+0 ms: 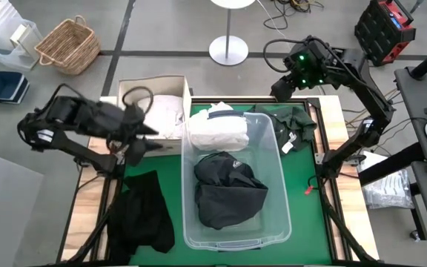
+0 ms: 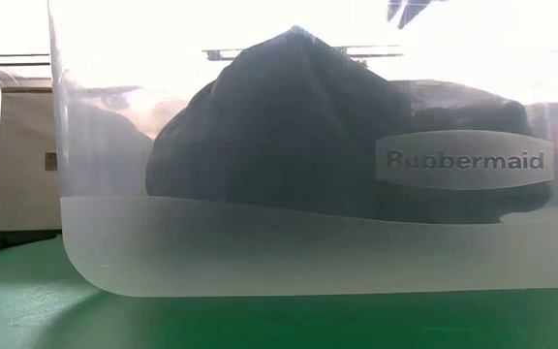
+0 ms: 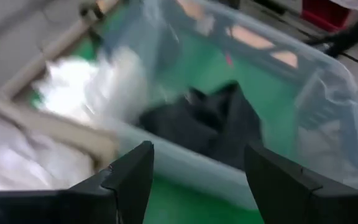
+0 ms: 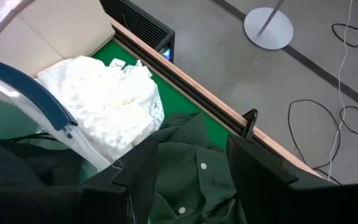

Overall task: Sort clothes
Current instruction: Put the black pants into the transparent bin

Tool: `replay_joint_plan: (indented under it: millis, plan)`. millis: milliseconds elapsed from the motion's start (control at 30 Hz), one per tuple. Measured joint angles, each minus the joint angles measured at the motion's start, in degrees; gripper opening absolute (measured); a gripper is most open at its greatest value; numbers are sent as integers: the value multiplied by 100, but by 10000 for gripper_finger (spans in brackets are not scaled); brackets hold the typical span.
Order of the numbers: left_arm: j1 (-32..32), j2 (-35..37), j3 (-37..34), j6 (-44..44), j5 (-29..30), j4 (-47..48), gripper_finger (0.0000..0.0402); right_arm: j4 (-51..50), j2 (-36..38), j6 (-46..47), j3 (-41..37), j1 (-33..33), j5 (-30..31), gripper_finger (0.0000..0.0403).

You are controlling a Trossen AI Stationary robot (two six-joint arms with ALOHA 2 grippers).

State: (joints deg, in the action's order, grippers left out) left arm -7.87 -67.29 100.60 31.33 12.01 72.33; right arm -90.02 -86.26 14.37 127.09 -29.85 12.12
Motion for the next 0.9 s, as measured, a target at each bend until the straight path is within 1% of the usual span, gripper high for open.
replay_joint_plan:
  millis: [133,233,300,367,533,600,700,767,900]
  plan:
    - [-597,-97,0,1457,-29,547,226,22,0,17,0,0,0,183]
    - [-977,-205,0,2552,-247,1029,226,34,-2,104,0,2,-2,183]
    - [-1210,-298,-2,3040,-455,1303,226,70,-2,103,0,2,-2,183]
    - [-1423,-405,-2,3332,-596,1477,226,129,-2,82,0,2,-2,183]
    - [-1793,-685,-2,3638,-863,1638,226,216,-2,62,0,2,-2,183]
    - [-1897,-806,-3,3916,-1173,1792,226,216,-3,54,0,2,-2,183]
    - [-2060,-956,-64,4319,-1768,1775,225,216,-4,22,0,2,-2,183]
    - [-2160,-1068,-68,4586,-2040,1767,223,216,-4,-7,0,2,-2,183]
    - [-2261,-1285,-82,4925,-2107,1769,216,225,-4,-7,0,7,-2,183]
